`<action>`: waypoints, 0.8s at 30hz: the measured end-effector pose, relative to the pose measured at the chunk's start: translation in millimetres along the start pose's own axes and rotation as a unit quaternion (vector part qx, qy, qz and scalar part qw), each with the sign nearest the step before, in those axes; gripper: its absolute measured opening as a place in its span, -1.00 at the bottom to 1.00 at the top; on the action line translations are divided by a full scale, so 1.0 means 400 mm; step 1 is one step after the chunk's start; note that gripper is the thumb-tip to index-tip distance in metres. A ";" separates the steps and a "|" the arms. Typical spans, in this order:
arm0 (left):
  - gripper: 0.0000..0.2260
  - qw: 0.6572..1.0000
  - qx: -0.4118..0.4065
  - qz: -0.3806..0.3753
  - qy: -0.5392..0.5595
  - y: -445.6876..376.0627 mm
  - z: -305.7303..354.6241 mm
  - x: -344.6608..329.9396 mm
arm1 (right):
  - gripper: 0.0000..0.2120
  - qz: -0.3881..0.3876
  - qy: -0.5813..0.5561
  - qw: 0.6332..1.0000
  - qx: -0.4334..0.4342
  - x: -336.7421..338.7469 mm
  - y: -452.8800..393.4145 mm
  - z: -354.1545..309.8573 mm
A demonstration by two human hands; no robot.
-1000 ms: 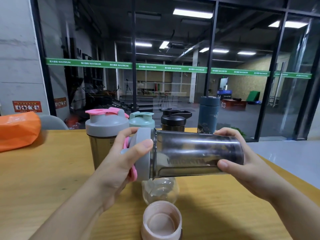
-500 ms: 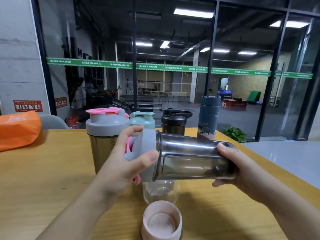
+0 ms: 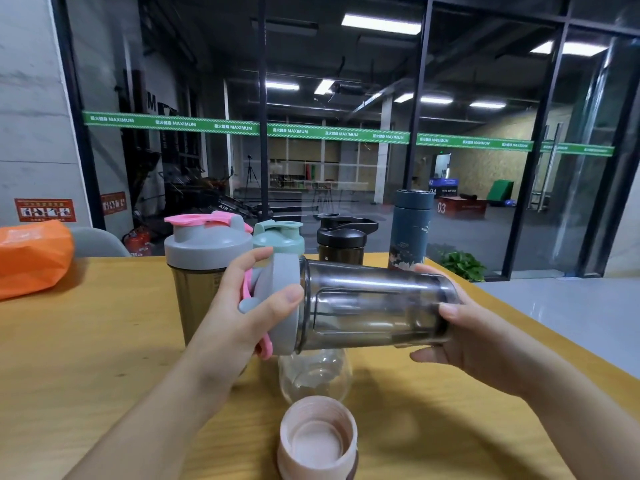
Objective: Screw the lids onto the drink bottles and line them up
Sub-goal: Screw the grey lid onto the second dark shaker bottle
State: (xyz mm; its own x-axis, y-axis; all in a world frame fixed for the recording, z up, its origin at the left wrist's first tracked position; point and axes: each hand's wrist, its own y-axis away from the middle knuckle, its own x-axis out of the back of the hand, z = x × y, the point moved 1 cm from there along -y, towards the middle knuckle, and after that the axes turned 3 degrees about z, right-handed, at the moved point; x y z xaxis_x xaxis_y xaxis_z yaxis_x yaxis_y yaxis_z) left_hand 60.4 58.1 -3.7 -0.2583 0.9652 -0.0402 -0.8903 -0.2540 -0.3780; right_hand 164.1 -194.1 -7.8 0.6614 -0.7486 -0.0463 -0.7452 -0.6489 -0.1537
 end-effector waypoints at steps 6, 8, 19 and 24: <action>-0.35 0.999 -0.003 0.005 0.041 -0.006 -0.023 0.014 | -0.25 -0.016 -0.043 0.999 0.004 0.020 0.013 -0.014; -0.36 0.999 -0.009 0.008 0.040 -0.006 -0.024 0.016 | -0.14 -0.006 -0.020 1.000 0.009 0.022 0.012 -0.012; -0.33 0.999 -0.040 0.020 0.021 -0.003 -0.029 0.016 | -0.32 0.085 0.168 0.982 -0.003 0.012 -0.007 0.010; -0.30 0.998 -0.050 0.013 -0.031 0.005 -0.021 0.010 | -0.25 0.105 0.177 0.977 -0.061 0.001 -0.017 0.028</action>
State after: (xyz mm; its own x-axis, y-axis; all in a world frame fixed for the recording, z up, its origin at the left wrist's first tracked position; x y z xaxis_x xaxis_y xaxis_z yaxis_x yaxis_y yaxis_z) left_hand 60.8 62.1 -12.6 -0.3064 0.9519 0.0052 -0.8421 -0.2685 -0.4677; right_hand 170.2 -188.4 -17.9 0.4385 -0.8528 0.2835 -0.8800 -0.4716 -0.0576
